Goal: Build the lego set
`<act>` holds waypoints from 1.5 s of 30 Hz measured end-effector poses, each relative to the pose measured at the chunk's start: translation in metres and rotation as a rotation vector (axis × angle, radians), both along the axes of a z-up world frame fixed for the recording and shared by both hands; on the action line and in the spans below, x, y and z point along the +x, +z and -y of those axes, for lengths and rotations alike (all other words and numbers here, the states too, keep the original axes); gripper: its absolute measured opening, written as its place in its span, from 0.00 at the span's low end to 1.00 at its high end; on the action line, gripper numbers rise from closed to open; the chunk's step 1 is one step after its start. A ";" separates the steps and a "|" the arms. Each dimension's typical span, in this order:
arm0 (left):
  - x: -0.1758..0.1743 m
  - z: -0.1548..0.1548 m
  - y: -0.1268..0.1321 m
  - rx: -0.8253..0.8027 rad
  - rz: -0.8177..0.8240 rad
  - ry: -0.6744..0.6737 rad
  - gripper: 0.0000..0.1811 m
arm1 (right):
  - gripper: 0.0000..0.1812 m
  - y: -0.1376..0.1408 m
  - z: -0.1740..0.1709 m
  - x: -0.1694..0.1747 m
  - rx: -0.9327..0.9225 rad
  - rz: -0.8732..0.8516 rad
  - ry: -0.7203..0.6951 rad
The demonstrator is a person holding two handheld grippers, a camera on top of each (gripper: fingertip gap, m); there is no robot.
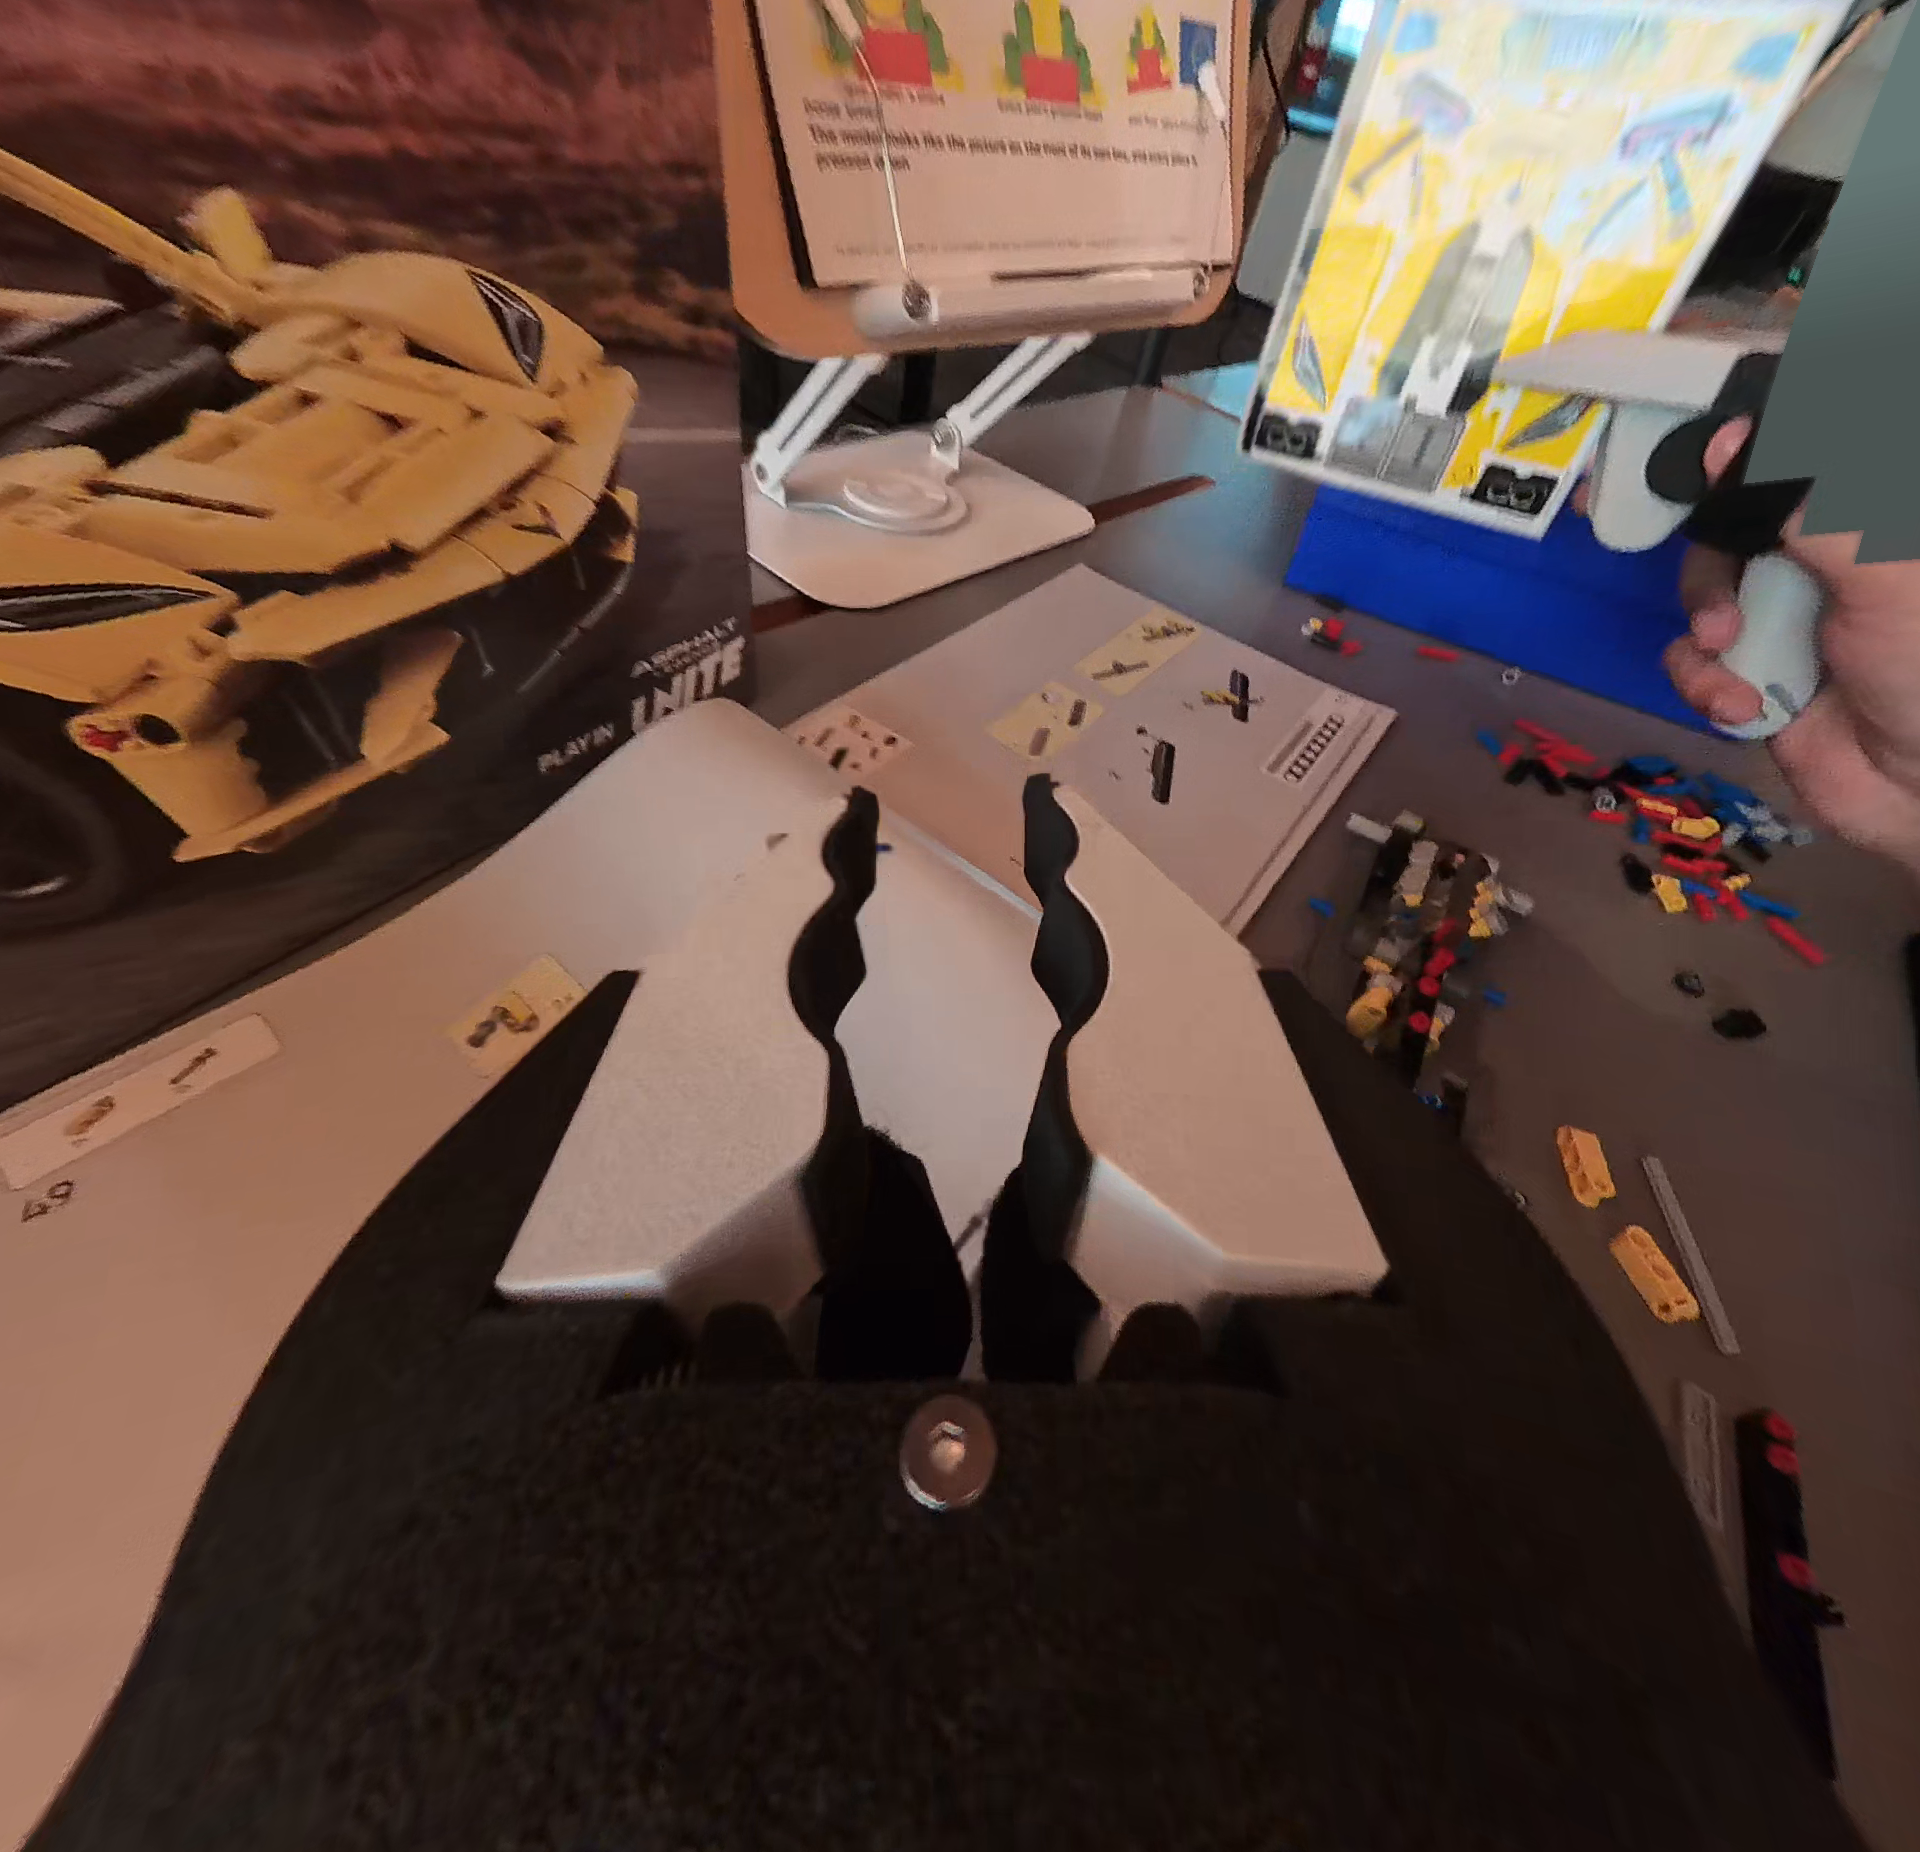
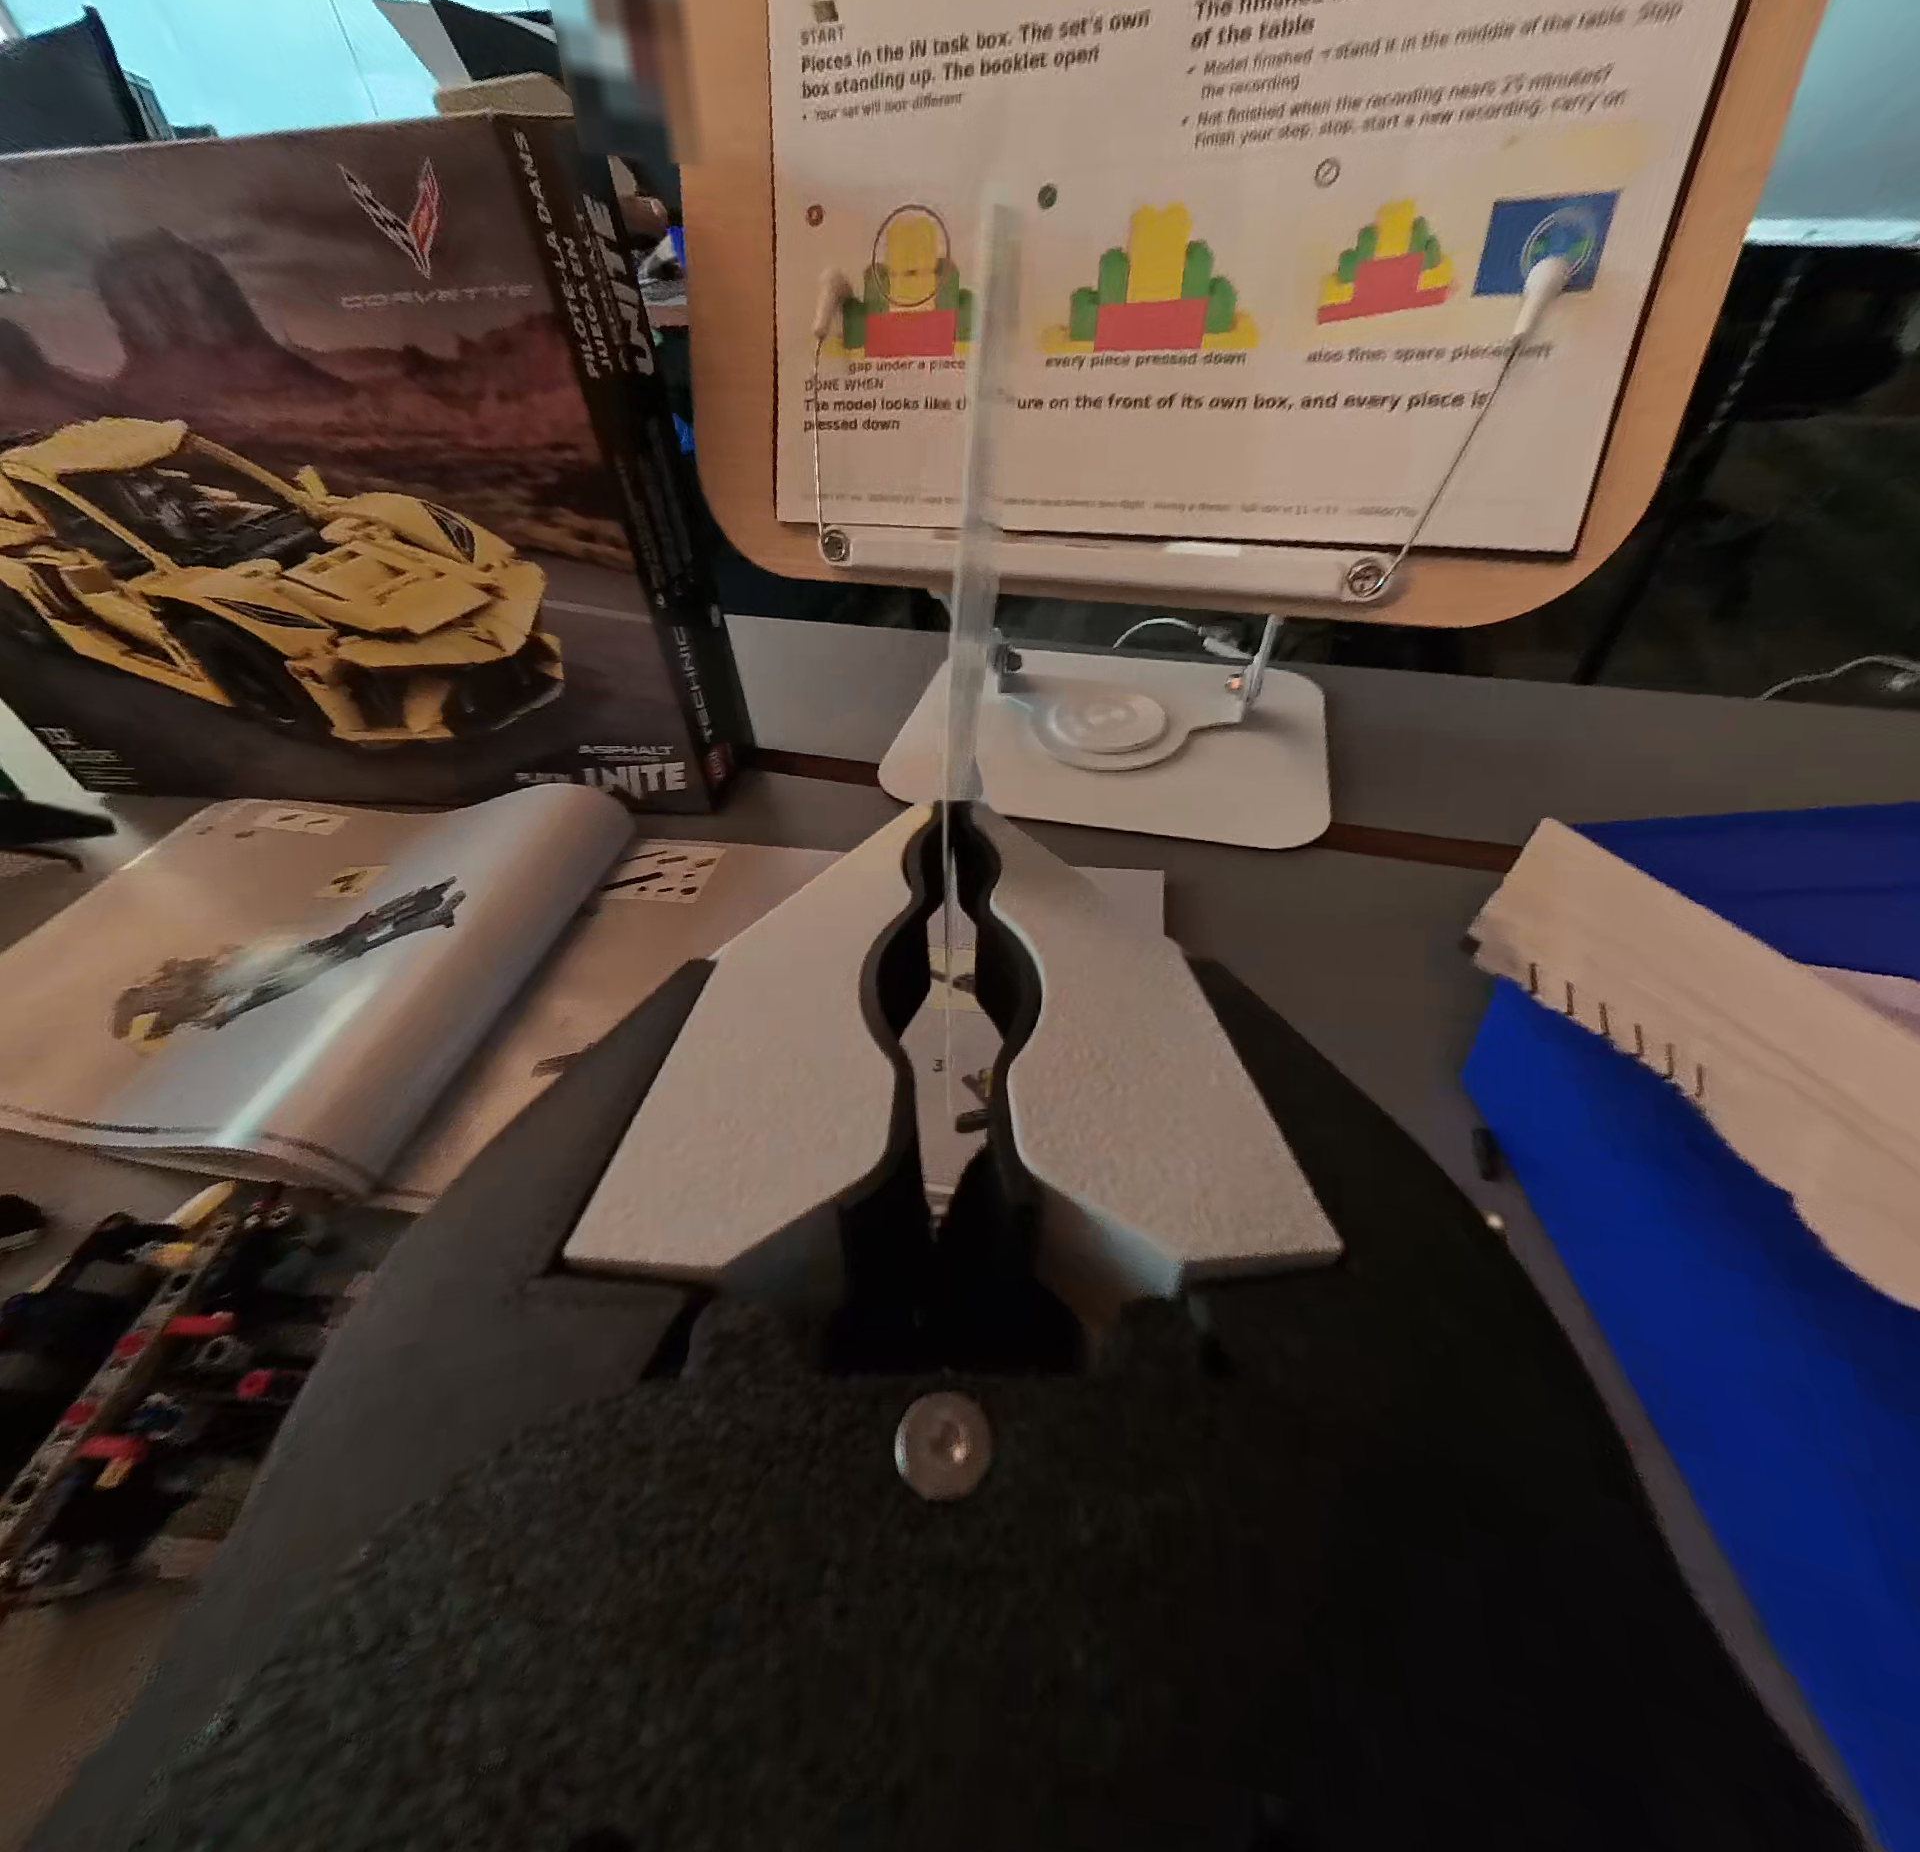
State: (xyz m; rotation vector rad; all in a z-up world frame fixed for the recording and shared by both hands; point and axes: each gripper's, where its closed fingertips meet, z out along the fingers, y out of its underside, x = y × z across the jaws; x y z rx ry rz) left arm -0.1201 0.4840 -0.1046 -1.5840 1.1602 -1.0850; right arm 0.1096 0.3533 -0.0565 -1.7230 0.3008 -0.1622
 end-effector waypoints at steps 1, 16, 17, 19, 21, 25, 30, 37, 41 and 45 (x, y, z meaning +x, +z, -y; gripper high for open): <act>0.002 0.004 -0.003 0.009 -0.022 -0.009 0.15 | 0.00 0.000 0.000 0.000 -0.004 0.015 -0.002; 0.001 0.020 -0.048 0.064 -0.322 -0.036 0.14 | 0.00 -0.006 -0.001 0.003 -0.009 0.009 -0.006; 0.003 0.024 -0.050 0.056 -0.322 -0.053 0.14 | 0.00 -0.002 0.001 0.004 0.004 0.013 -0.017; 0.008 0.034 -0.054 0.036 -0.322 -0.094 0.13 | 0.00 0.001 0.004 0.007 0.019 0.008 -0.024; 0.013 0.044 -0.057 0.010 -0.312 -0.140 0.13 | 0.00 0.001 0.005 0.006 0.030 -0.013 -0.021; 0.018 0.056 -0.057 -0.037 -0.285 -0.191 0.13 | 0.00 -0.005 -0.001 -0.002 0.015 -0.023 0.014; 0.022 0.067 -0.031 -0.107 -0.156 -0.263 0.14 | 0.00 -0.005 -0.023 -0.053 0.038 -0.080 0.322; 0.017 0.067 0.023 -0.349 0.157 -0.336 0.41 | 0.00 0.002 -0.021 -0.148 0.042 -0.524 0.910; 0.016 0.092 0.041 -0.430 0.218 -0.447 0.38 | 0.00 0.011 -0.015 -0.166 0.070 -0.718 1.027; 0.018 0.113 0.042 -0.420 0.194 -0.511 0.24 | 0.00 0.017 -0.011 -0.177 0.088 -0.810 1.093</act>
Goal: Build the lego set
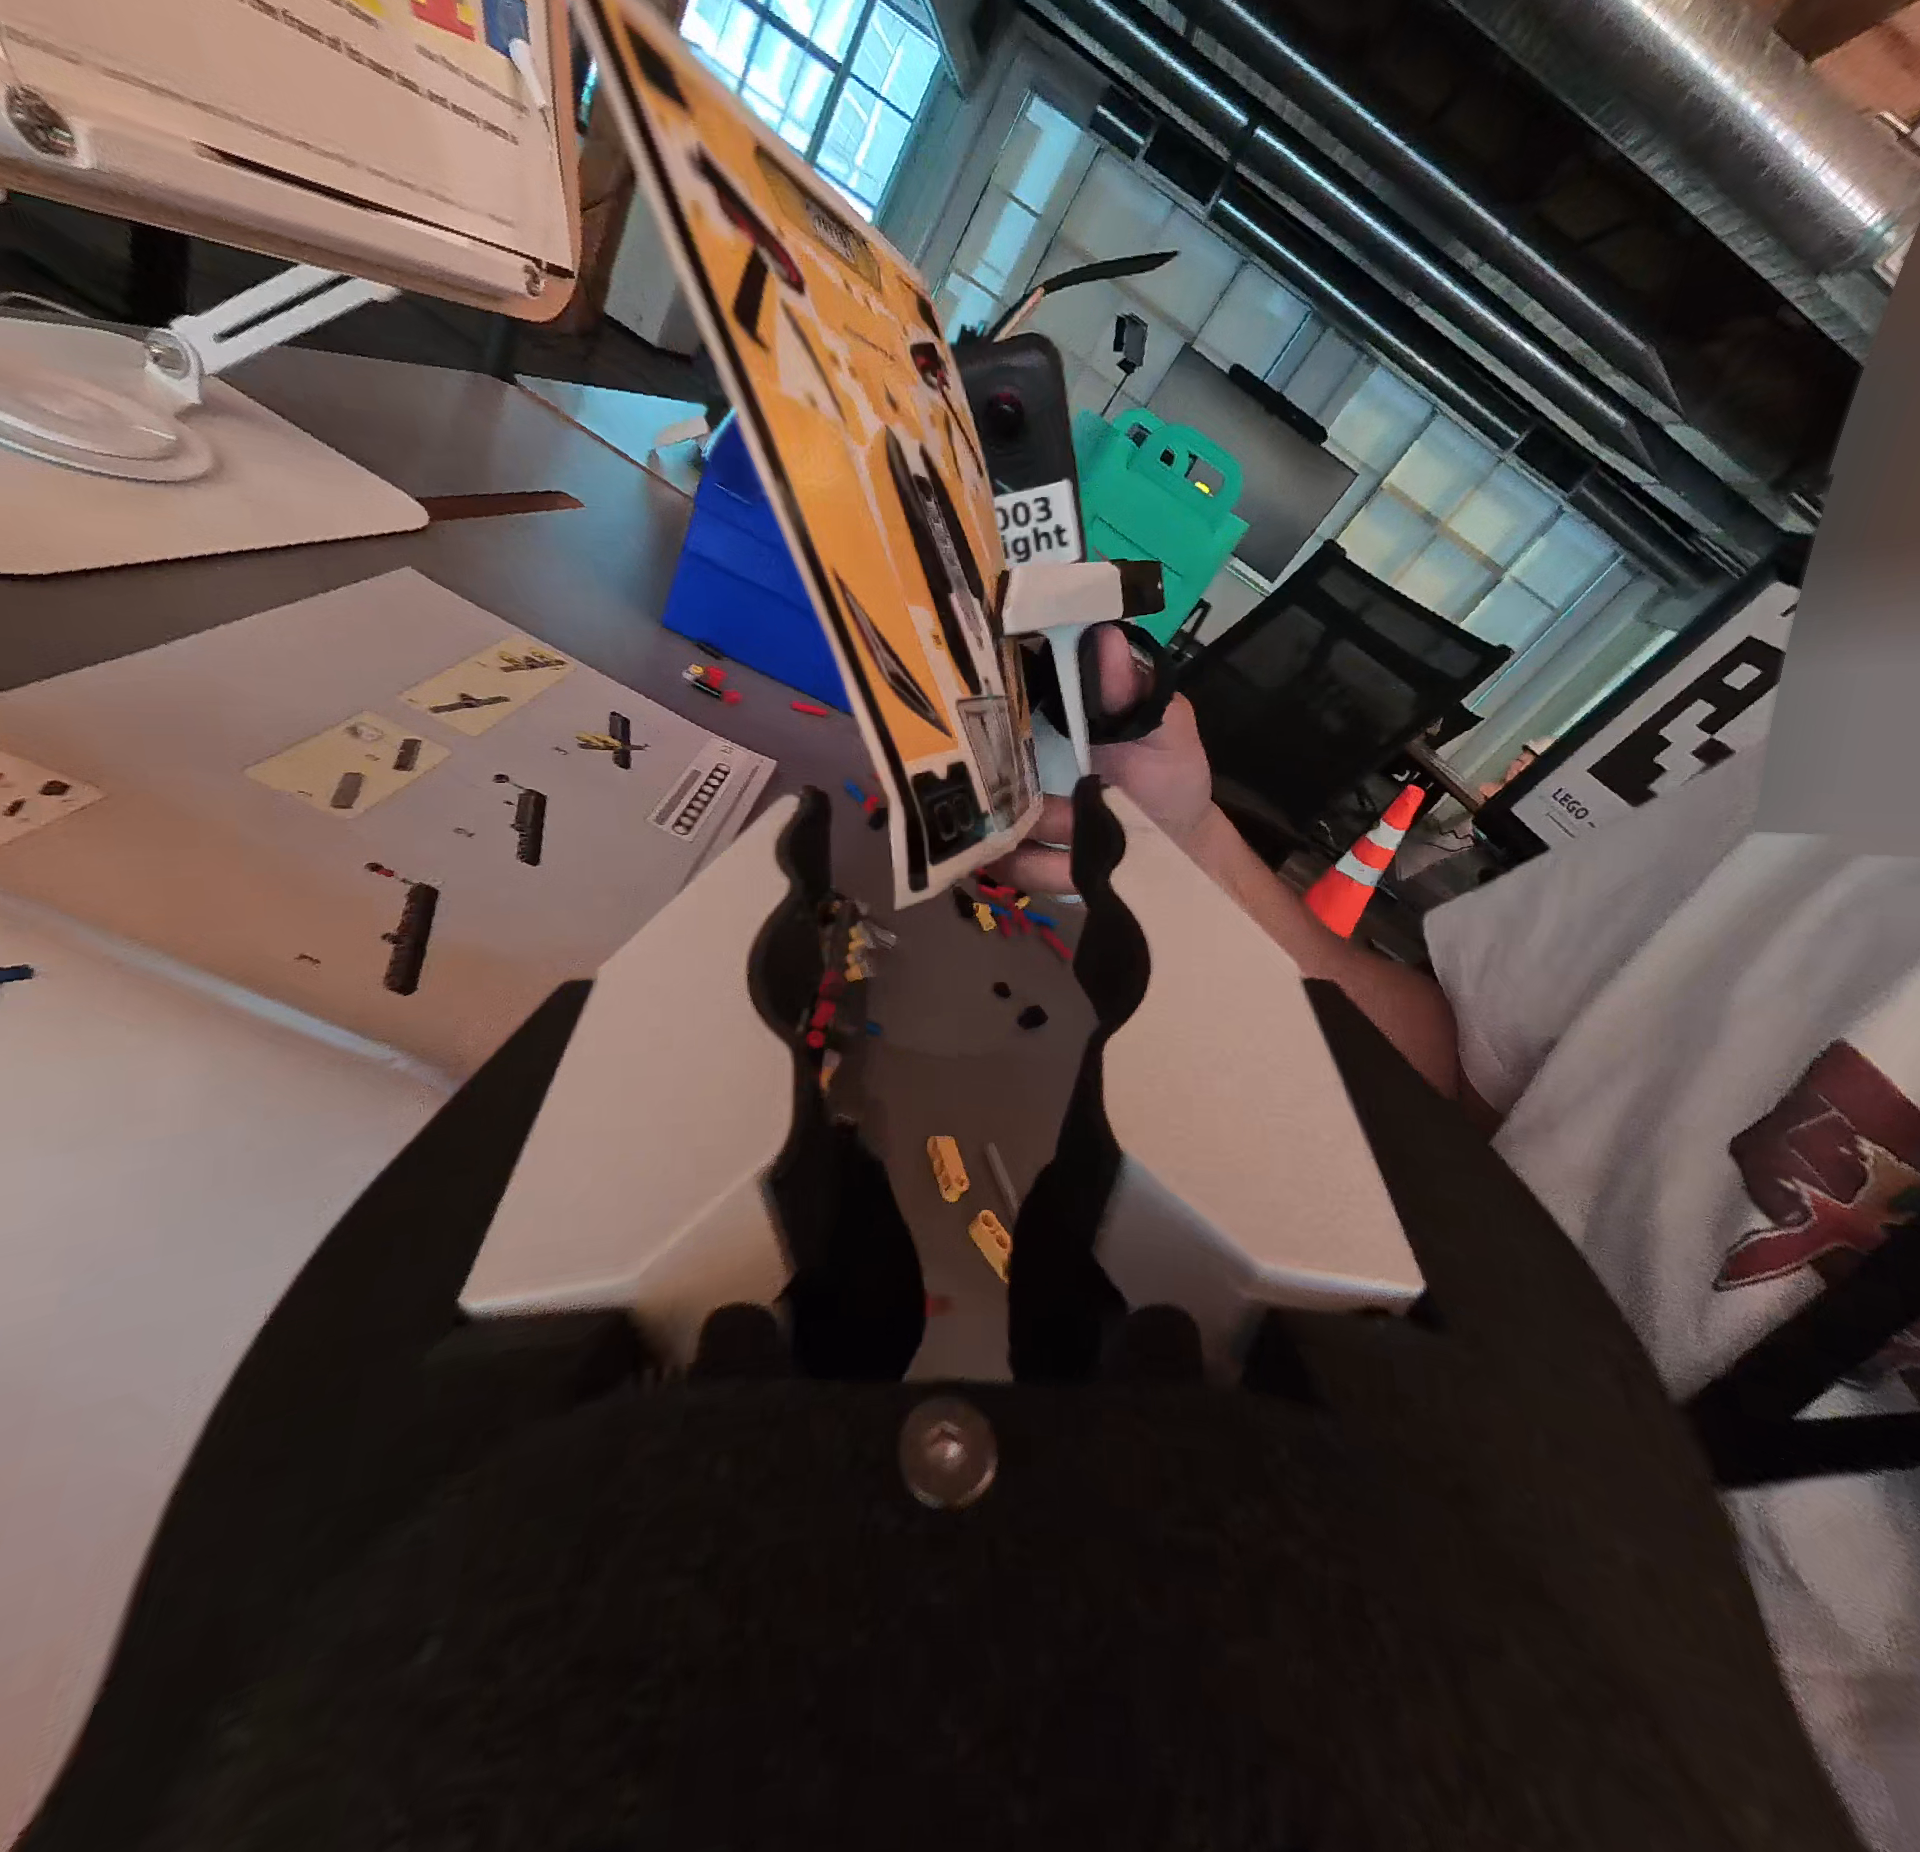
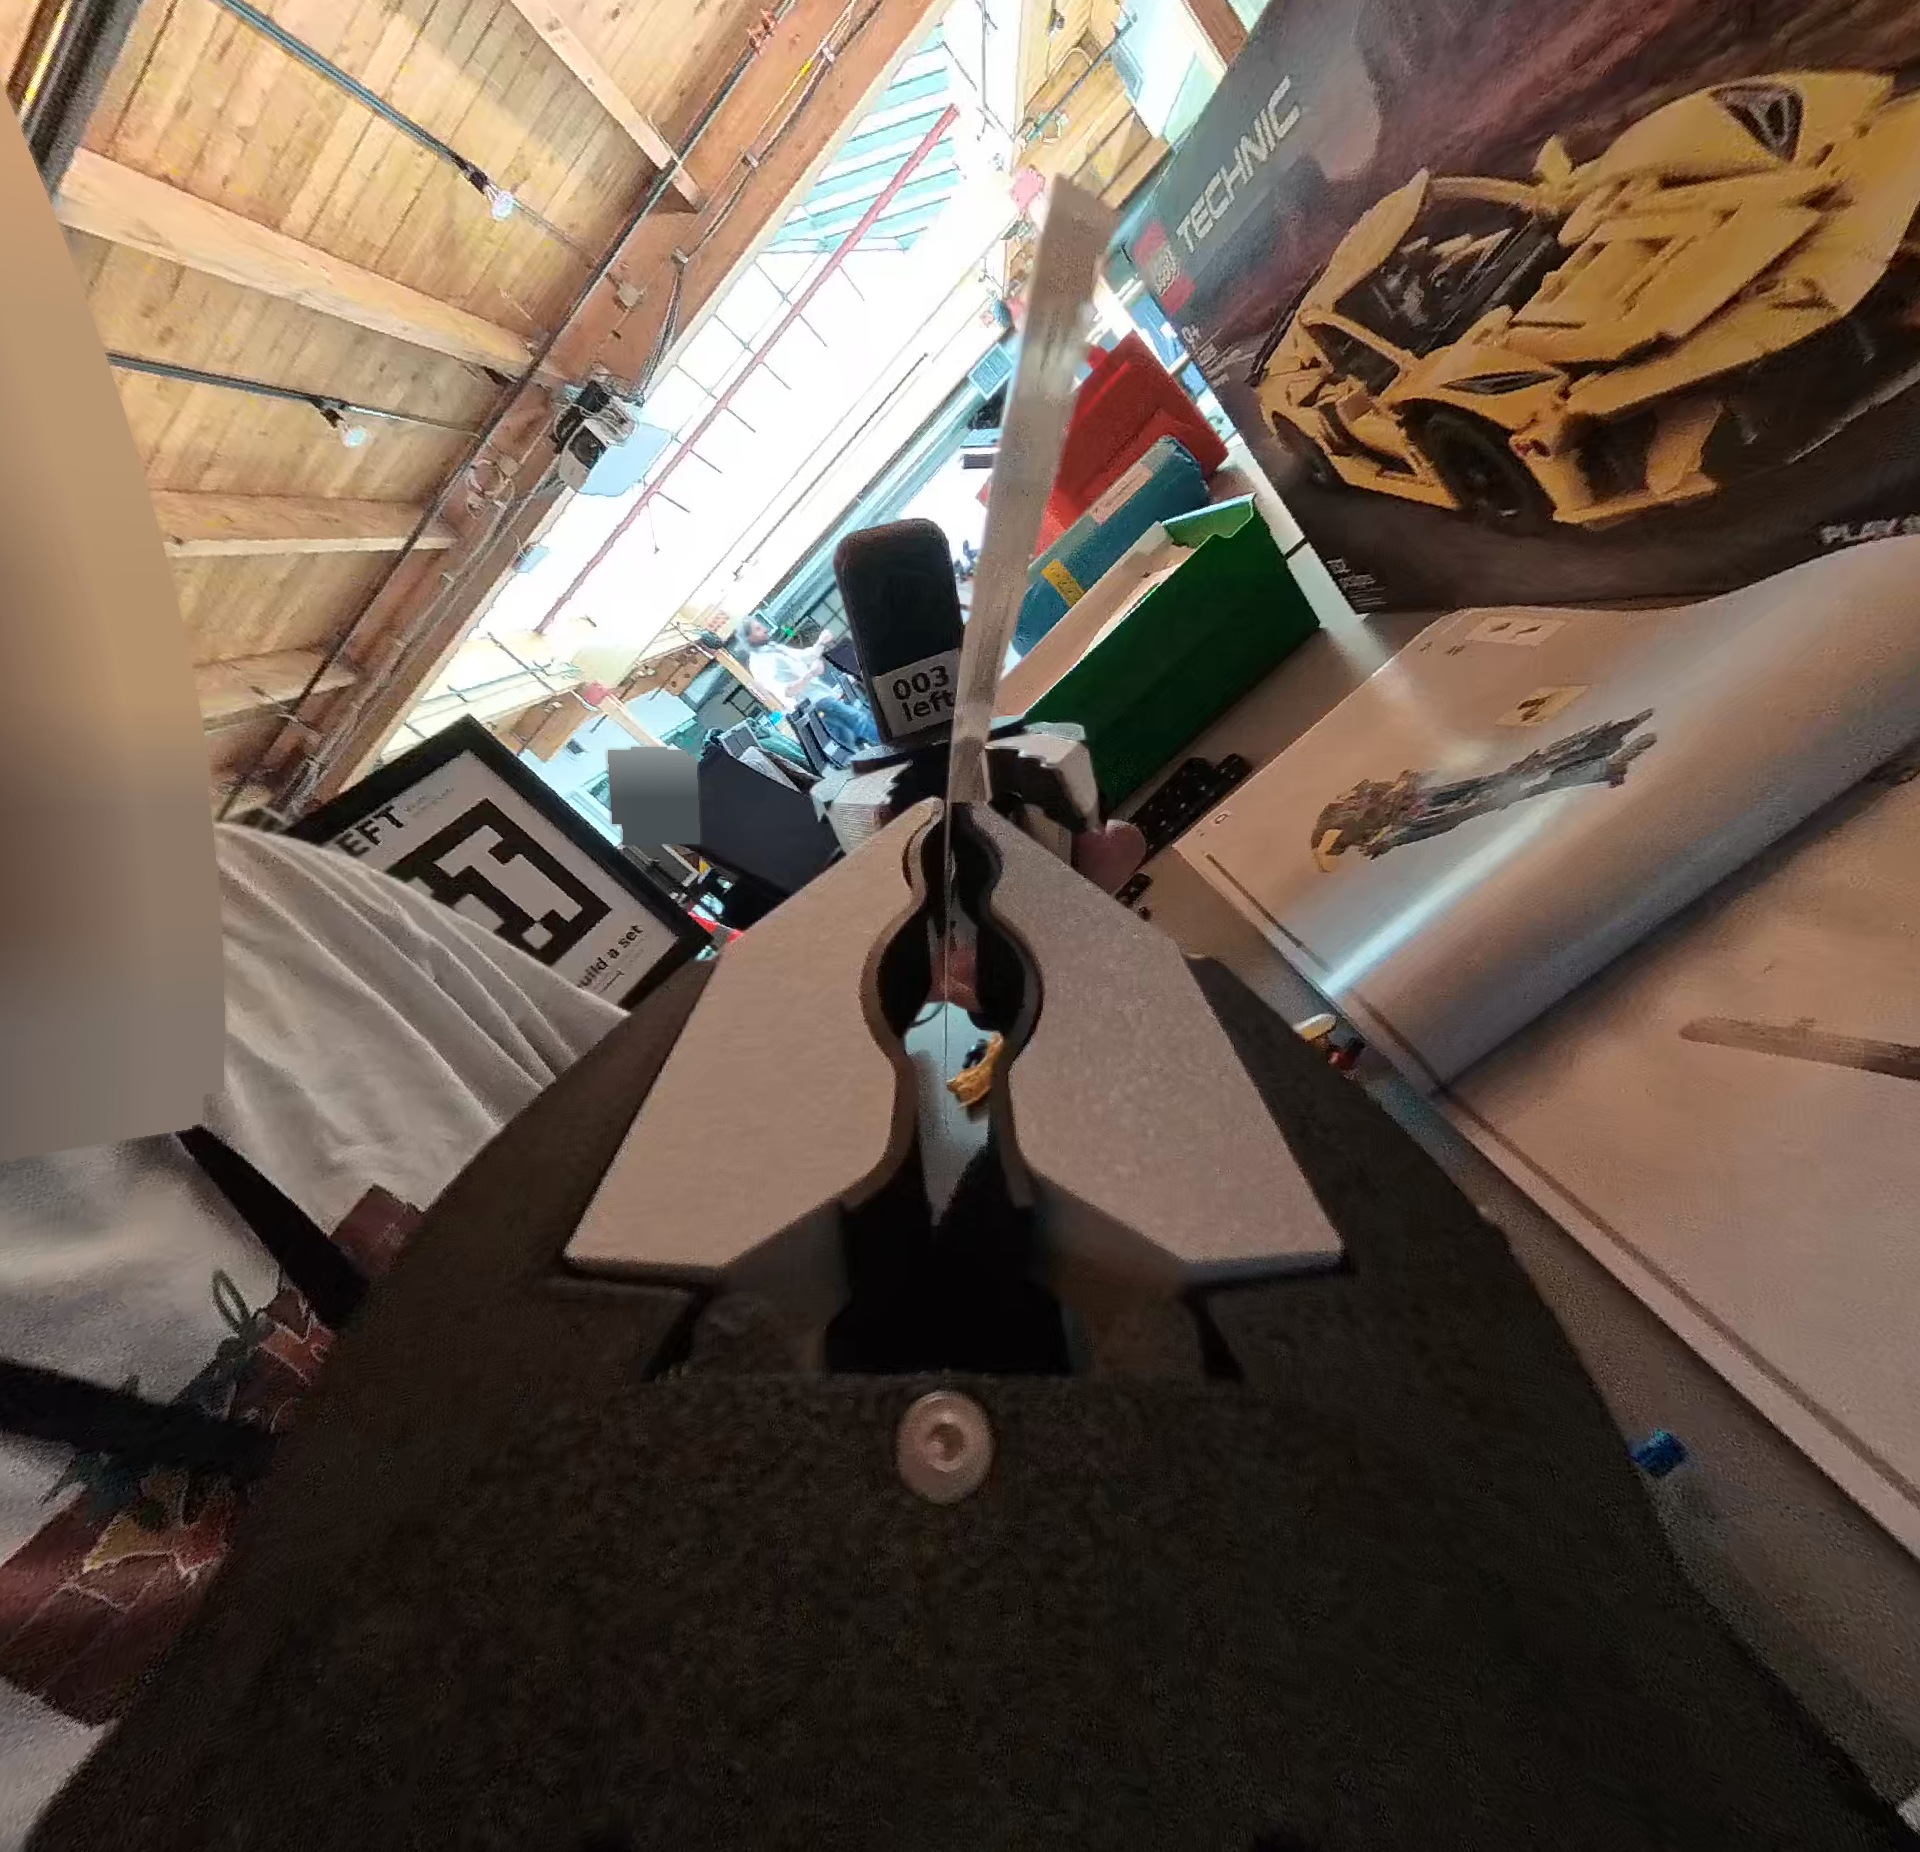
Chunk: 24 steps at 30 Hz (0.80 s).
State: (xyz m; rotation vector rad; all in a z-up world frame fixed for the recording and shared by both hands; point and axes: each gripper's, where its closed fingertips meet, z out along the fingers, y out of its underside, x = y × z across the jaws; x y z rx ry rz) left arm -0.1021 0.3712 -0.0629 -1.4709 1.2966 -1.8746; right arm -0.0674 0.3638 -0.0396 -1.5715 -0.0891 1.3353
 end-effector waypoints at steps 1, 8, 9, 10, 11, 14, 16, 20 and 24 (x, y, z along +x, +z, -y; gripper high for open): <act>0.001 0.002 0.000 -0.007 0.002 -0.001 0.22 | 0.00 0.000 0.000 -0.001 -0.007 -0.014 0.005; 0.003 0.000 0.002 -0.131 0.032 -0.027 0.14 | 0.00 -0.003 0.000 -0.004 -0.030 -0.030 0.017; 0.003 0.000 0.003 -0.143 0.036 -0.031 0.14 | 0.00 -0.004 0.000 -0.005 -0.030 -0.013 0.017; 0.004 0.001 0.002 -0.148 0.035 -0.033 0.14 | 0.00 -0.006 0.000 -0.008 -0.032 0.004 0.017; 0.005 0.001 0.001 -0.148 0.032 -0.029 0.14 | 0.00 -0.007 -0.001 -0.010 -0.036 0.018 0.017; 0.009 0.006 -0.004 -0.117 0.023 -0.028 0.12 | 0.00 -0.012 -0.004 -0.013 -0.051 0.047 0.000; 0.012 0.006 -0.006 -0.085 0.021 -0.003 0.11 | 0.00 -0.019 -0.007 -0.015 -0.064 0.082 -0.015; 0.016 -0.008 -0.005 -0.056 0.031 0.101 0.10 | 0.00 -0.021 -0.010 -0.011 -0.079 0.060 -0.037; 0.018 -0.009 -0.006 -0.069 0.034 0.117 0.10 | 0.00 -0.021 -0.015 -0.003 -0.089 0.024 -0.091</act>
